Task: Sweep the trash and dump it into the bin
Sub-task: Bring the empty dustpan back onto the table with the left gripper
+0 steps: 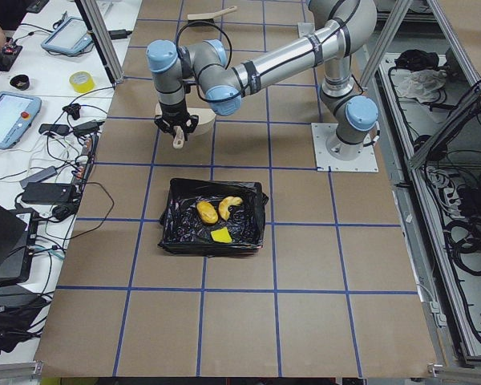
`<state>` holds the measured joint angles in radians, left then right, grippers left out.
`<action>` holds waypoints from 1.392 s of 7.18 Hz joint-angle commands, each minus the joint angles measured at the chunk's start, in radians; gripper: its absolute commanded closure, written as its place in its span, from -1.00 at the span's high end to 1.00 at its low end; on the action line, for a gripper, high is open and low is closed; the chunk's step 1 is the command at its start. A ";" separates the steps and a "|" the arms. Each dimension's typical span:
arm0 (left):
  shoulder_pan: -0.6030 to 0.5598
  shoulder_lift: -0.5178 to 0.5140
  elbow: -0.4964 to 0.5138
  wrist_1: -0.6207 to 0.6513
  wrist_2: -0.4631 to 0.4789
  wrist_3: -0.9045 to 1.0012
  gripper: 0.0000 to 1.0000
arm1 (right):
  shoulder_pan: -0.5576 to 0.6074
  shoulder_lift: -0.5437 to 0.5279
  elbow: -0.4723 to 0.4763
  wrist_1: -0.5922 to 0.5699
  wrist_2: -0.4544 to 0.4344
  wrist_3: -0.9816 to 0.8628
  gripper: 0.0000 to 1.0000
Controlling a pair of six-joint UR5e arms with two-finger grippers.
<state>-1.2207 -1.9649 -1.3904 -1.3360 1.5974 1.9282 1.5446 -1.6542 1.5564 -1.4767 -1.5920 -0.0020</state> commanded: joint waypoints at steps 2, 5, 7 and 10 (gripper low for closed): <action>-0.106 -0.100 -0.044 0.122 -0.048 -0.026 -1.00 | 0.000 0.010 0.010 -0.004 -0.002 -0.001 1.00; -0.132 -0.118 -0.104 0.214 -0.074 -0.031 -1.00 | 0.000 0.008 0.008 -0.002 -0.002 -0.003 1.00; -0.134 -0.135 -0.104 0.216 -0.073 -0.031 -1.00 | -0.001 0.008 0.007 -0.002 -0.003 -0.004 1.00; -0.134 -0.155 -0.102 0.215 -0.068 -0.049 -0.96 | 0.000 0.008 0.005 -0.002 -0.002 -0.004 1.00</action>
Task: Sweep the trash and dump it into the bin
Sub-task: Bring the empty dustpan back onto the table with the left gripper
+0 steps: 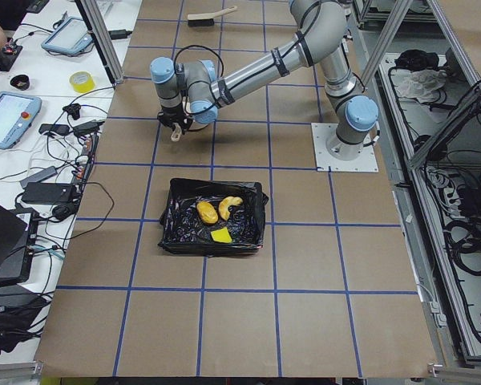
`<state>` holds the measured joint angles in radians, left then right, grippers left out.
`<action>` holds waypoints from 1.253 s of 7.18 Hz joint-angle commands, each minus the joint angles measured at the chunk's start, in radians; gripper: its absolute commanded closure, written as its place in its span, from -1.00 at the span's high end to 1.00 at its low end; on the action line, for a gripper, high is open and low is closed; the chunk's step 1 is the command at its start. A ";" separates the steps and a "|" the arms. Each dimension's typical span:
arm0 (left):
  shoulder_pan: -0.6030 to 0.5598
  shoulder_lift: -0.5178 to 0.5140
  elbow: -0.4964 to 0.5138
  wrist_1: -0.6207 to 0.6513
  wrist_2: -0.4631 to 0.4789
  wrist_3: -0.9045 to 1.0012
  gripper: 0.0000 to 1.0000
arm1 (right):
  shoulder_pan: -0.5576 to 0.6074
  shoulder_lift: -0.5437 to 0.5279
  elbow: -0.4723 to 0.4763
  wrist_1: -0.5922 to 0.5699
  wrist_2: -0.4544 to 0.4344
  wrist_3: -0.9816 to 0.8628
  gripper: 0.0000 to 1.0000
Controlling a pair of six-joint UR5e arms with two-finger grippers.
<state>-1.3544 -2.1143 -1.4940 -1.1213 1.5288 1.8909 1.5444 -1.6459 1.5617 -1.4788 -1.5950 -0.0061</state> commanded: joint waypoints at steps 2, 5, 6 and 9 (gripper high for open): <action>0.000 -0.013 -0.005 0.000 -0.004 -0.052 -0.25 | 0.000 0.000 0.000 0.000 0.001 0.001 1.00; 0.000 0.000 -0.005 -0.003 -0.012 -0.205 1.00 | 0.000 -0.002 0.001 0.000 0.001 0.003 1.00; -0.003 0.029 0.003 -0.005 -0.015 -0.232 1.00 | 0.000 -0.002 0.001 0.000 0.001 -0.002 1.00; -0.076 0.166 0.006 -0.049 -0.058 -0.572 1.00 | 0.000 -0.002 -0.003 -0.002 0.001 -0.028 1.00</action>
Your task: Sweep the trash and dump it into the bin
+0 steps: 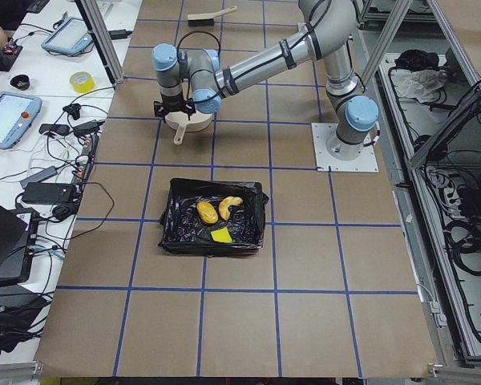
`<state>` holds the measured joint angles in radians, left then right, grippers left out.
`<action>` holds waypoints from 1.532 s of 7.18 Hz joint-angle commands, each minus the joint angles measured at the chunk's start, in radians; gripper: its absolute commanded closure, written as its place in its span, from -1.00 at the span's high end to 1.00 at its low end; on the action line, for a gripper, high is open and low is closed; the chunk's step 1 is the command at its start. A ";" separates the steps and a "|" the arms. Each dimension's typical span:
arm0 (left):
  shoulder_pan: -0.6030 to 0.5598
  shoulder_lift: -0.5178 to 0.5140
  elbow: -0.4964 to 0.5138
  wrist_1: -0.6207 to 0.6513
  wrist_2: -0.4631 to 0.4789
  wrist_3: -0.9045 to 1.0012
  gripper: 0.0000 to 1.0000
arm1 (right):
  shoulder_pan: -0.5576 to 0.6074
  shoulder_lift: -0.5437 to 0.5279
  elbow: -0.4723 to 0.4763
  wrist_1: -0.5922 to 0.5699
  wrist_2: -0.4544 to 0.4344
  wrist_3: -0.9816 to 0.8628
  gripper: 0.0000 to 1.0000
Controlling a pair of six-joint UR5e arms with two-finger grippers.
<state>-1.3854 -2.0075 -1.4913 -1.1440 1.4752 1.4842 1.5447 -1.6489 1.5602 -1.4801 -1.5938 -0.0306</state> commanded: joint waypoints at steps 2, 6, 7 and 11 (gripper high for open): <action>-0.087 0.174 0.005 -0.177 0.000 -0.426 1.00 | 0.000 0.001 -0.002 0.000 0.000 -0.003 1.00; -0.101 0.392 -0.099 -0.318 0.011 -0.978 1.00 | 0.000 0.001 0.000 0.000 0.003 -0.002 1.00; -0.103 0.430 -0.098 -0.348 0.011 -1.131 1.00 | 0.000 0.001 0.000 0.000 0.002 -0.002 1.00; -0.101 0.506 -0.099 -0.457 0.099 -1.343 1.00 | 0.000 0.001 -0.003 0.000 0.002 -0.003 1.00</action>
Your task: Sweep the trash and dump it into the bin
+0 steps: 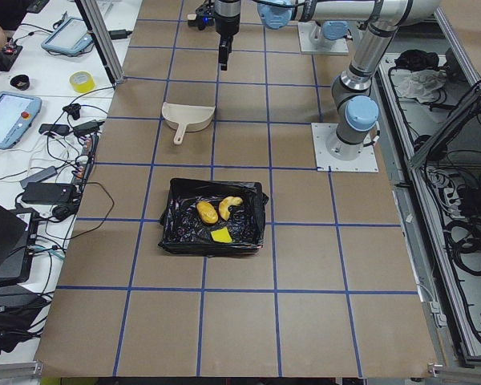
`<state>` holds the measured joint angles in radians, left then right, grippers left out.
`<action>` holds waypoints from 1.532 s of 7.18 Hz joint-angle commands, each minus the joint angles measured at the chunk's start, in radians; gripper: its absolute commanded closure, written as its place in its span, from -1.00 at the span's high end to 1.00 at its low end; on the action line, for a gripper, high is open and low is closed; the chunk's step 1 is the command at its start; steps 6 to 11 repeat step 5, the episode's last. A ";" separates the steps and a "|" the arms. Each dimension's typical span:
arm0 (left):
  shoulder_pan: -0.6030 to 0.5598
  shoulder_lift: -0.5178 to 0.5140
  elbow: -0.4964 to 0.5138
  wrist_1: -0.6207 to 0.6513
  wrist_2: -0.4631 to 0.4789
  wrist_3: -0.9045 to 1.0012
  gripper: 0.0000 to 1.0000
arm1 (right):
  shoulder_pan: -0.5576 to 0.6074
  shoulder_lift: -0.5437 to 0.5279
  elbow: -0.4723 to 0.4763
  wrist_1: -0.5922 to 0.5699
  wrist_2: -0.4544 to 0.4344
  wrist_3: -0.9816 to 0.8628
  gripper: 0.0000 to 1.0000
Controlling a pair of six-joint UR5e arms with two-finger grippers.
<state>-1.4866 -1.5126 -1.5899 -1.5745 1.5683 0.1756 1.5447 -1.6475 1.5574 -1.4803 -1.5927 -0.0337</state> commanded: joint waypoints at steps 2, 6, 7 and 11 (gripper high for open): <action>0.000 0.017 -0.001 -0.027 0.002 -0.028 1.00 | 0.000 0.000 0.001 0.000 0.000 0.000 1.00; 0.000 0.025 -0.001 -0.015 0.002 -0.002 0.99 | 0.000 0.000 0.001 0.000 0.000 0.001 1.00; 0.000 0.025 -0.001 -0.015 0.002 -0.002 0.99 | 0.000 0.000 0.001 0.000 0.000 0.001 1.00; 0.000 0.025 -0.001 -0.015 0.002 -0.002 0.99 | 0.000 0.000 0.001 0.000 0.000 0.001 1.00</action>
